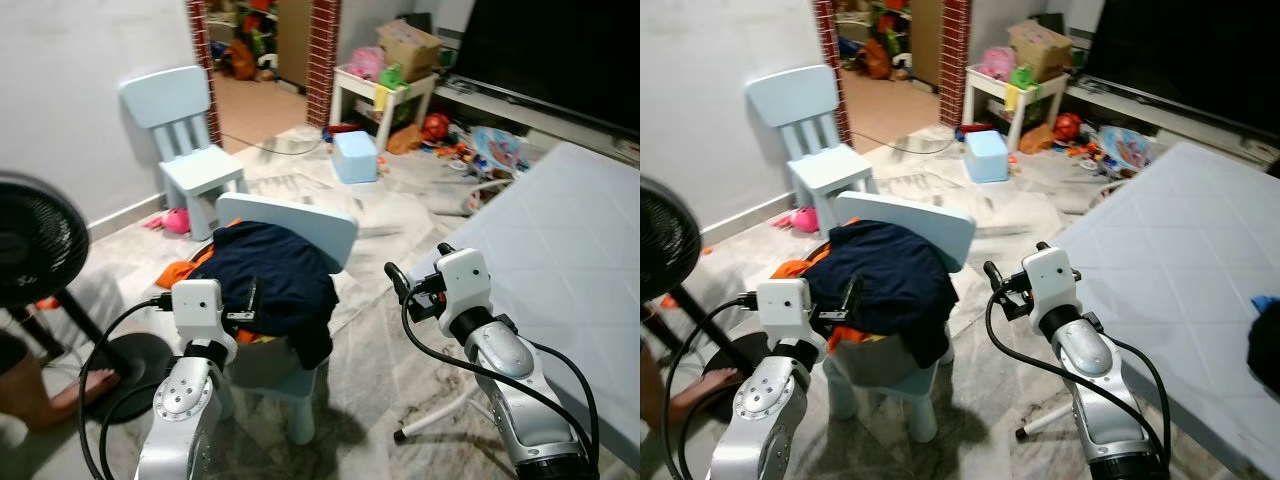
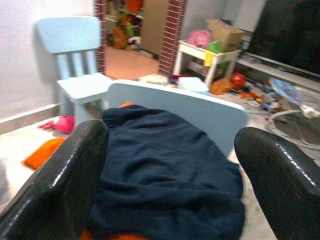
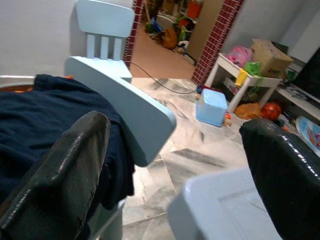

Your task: Hang hanger

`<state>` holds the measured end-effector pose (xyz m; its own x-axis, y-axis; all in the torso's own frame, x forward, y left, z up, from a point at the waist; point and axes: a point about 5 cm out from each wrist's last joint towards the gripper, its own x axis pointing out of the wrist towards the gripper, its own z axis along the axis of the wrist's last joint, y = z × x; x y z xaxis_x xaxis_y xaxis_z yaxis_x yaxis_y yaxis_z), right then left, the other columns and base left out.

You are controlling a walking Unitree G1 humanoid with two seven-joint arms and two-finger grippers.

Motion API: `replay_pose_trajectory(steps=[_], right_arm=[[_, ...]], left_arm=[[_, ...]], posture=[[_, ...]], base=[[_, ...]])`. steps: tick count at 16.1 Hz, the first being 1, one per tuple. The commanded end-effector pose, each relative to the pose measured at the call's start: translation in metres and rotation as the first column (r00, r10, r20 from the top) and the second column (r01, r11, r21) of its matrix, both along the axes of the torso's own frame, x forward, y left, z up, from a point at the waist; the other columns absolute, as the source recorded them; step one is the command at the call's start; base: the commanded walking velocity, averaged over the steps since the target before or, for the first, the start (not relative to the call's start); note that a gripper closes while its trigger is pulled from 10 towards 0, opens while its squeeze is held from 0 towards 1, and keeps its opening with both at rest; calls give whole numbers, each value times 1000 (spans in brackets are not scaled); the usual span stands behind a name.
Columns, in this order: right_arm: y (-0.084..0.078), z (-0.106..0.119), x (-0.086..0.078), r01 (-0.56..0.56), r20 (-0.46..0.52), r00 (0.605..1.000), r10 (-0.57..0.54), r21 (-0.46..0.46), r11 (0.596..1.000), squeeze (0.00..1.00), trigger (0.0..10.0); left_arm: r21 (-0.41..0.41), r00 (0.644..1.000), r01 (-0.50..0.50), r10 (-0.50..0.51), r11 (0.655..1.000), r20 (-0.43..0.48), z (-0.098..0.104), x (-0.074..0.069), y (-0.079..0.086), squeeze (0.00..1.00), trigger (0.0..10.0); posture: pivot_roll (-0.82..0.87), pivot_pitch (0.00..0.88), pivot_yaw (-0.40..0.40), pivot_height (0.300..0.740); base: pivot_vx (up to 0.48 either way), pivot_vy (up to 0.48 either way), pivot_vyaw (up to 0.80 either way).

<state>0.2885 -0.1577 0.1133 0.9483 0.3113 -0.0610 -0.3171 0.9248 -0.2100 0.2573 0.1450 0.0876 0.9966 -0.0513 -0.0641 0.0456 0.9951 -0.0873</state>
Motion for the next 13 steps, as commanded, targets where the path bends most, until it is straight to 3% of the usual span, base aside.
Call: replay_pose_trajectory(steps=[1, 3, 4, 6, 8, 13], right_arm=[[0, 6, 3, -4, 23, 1000, 4, -1, 1000, 0, 10000], [1, 7, 3, -6, 25, 1000, 6, -1, 1000, 0, 10000], [2, 7, 4, -10, 28, 1000, 10, -2, 1000, 0, 10000], [3, 9, 4, -22, 32, 999, 22, -5, 1000, 0, 10000], [1, 14, 4, -35, 37, 999, 35, -13, 999, 0, 10000], [-10, 21, -4, -34, 24, 999, 35, -47, 998, 0, 10000]], left_arm=[[2, 1000, -14, 14, 1000, -1, 0, 1, 2, 0, 10000], [7, 1000, -25, 25, 1000, -1, 0, 2, 3, 0, 10000], [15, 997, -77, 77, 997, -17, -3, 3, 8, 0, 10000], [-112, 981, -171, 159, 979, -113, -11, 5, 16, 0, 10000], [-184, 970, -207, 177, 961, -168, -13, 6, 15, 0, 10000], [-363, 903, -373, 244, 854, -355, -26, 4, 16, 0, 10000]], posture=[[-78, 0, -80, 740], [-78, 0, -80, 740], [-79, 0, -79, 740], [-82, 0, -82, 740], [-84, 0, -88, 740], [-120, 0, -114, 740]], base=[[0, 0, 0], [0, 0, 0], [0, 0, 0], [0, 0, 0], [0, 0, 0], [0, 0, 0]])
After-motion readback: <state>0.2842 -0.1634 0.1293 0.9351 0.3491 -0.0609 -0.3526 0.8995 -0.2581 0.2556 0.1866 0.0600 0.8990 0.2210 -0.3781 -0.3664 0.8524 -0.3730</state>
